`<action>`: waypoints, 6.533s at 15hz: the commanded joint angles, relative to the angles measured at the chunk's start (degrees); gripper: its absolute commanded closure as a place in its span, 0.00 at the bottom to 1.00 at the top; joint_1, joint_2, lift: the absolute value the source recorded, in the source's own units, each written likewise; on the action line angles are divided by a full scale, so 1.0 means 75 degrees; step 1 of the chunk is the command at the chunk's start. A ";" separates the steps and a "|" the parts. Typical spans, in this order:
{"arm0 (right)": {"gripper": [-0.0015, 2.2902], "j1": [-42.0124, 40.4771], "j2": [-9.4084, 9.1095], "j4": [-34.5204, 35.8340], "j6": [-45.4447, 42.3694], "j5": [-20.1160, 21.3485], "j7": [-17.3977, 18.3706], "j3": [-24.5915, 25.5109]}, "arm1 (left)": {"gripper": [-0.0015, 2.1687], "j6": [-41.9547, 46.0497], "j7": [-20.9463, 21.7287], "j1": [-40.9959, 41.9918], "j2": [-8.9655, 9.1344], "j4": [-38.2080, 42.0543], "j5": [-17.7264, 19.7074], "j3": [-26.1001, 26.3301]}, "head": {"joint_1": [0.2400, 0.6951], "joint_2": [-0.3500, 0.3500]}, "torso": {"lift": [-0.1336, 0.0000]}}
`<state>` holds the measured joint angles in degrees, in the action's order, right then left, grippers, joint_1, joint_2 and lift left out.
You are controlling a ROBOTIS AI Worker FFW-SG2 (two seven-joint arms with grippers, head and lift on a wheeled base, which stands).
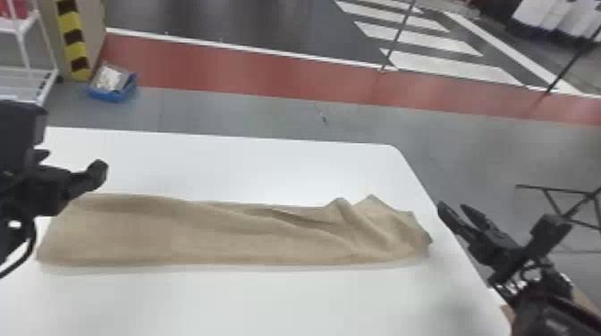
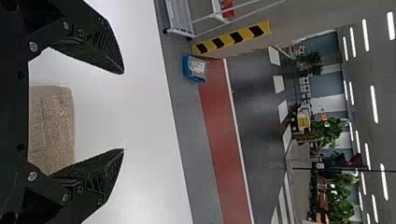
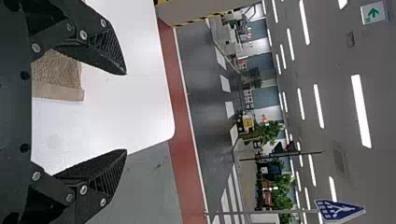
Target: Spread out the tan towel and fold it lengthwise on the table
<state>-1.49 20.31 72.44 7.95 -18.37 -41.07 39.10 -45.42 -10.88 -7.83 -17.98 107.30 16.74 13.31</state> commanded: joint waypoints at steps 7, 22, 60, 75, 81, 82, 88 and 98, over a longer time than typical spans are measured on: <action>0.13 0.1476 0.0327 -0.0072 0.1817 0.0751 -0.0267 -0.1065 | 0.06 0.0037 -0.0131 0.0458 -0.0111 0.0564 0.0206 -0.0216 | 1.00 0.02 | 0.07; 0.22 0.2050 0.0316 -0.0869 0.2263 0.2157 -0.0255 -0.2026 | 0.11 0.0529 0.0725 0.0751 -0.0275 0.0494 0.0452 -0.0181 | 1.00 0.10 | 0.07; 0.37 0.2425 0.0374 -0.1069 0.3482 0.2415 -0.0560 -0.2342 | 0.11 0.0740 0.0760 0.1126 -0.0462 0.0881 0.0323 -0.0005 | 1.00 0.09 | 0.07; 0.44 0.1089 0.0058 0.1955 0.4817 0.1442 -0.0759 -0.0432 | 0.11 0.0717 0.0830 0.1172 -0.0521 0.0916 0.0288 0.0042 | 1.00 0.06 | 0.07; 0.44 0.0738 0.0046 0.1685 0.4302 0.1454 -0.0735 -0.0092 | 0.11 0.0740 0.1029 0.1172 -0.0486 0.0810 0.0136 0.0206 | 1.00 0.00 | 0.07; 0.44 0.0726 0.0034 0.1615 0.4278 0.1466 -0.0700 -0.0139 | 0.11 0.0740 0.1018 0.1184 -0.0486 0.0810 0.0089 0.0253 | 1.00 0.00 | 0.07; 0.08 0.0726 0.0034 0.1193 0.3692 0.1712 -0.0606 -0.0455 | 0.11 0.0740 0.0994 0.1336 -0.0497 0.0939 0.0077 0.0182 | 1.00 0.00 | 0.07; 0.10 0.0117 0.0093 0.1533 0.3974 0.1583 -0.0759 -0.0080 | 0.11 0.0834 0.1018 0.1172 -0.0544 0.0623 0.0194 0.0018 | 1.00 0.00 | 0.07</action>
<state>-0.64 20.85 83.92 37.27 -6.61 -46.71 38.45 -39.11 -3.32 1.23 -21.91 112.22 18.11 13.57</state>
